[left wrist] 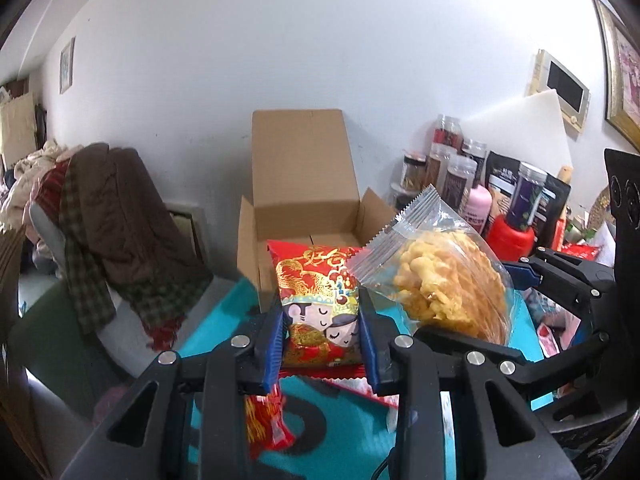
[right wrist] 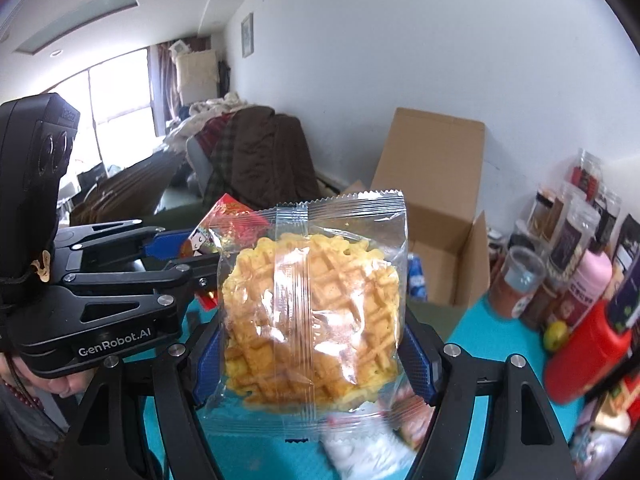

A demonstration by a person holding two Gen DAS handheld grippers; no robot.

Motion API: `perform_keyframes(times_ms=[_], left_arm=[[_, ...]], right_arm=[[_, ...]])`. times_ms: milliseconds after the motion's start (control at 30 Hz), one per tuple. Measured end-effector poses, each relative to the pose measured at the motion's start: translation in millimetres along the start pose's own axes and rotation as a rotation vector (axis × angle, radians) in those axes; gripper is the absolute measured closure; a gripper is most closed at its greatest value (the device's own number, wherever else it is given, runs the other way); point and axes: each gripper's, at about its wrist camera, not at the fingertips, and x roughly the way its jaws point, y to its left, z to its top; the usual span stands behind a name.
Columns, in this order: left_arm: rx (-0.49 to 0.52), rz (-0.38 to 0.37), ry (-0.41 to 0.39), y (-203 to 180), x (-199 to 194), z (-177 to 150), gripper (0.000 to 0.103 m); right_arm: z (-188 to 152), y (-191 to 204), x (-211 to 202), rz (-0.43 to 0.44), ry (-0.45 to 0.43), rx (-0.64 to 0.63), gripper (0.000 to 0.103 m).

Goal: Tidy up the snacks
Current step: 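Lift and carry the waffle cake and cartoon snack bag over the box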

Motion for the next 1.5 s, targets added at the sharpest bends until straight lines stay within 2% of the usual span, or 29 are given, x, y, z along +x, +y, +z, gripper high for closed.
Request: perform_keyframes(times_ms=[400, 733, 800, 933, 1133, 1233, 1500], left_arm=[[-0.023, -0.003, -0.023, 9.6, 59.6, 49.3, 0.071], [-0.021, 0.007, -0.025, 13.6, 118.4, 78.7, 0.071], [-0.023, 0.003, -0.017, 16.2, 131.4, 82.5, 0.071], [-0.034, 0.016, 0.018, 20.5, 159.8, 81.9, 0.071], [-0.033, 0.037, 0.087, 23.0, 197.7, 70.4, 0.071], [-0.036, 0.030, 0.127, 23.9, 216.0, 65.5, 0.071], [-0.050, 0.035, 0.210, 24.2, 251.9, 54.0, 0.071]], right_arm=[[43.2, -48.3, 37.5, -0.018, -0.063, -0.024, 0.029], [46.6, -49.0, 40.2, -0.045, -0.076, -0.002, 0.029], [49.6, -59.2, 51.6, -0.030, -0.072, 0.000, 0.029], [50.0, -74.8, 74.0, -0.009, -0.063, 0.016, 0.029], [41.3, -101.2, 115.4, 0.018, -0.003, 0.059, 0.029], [39.9, -109.3, 132.6, -0.023, 0.040, 0.062, 0.029], [30.2, -130.1, 160.9, -0.022, 0.105, 0.124, 0.029]])
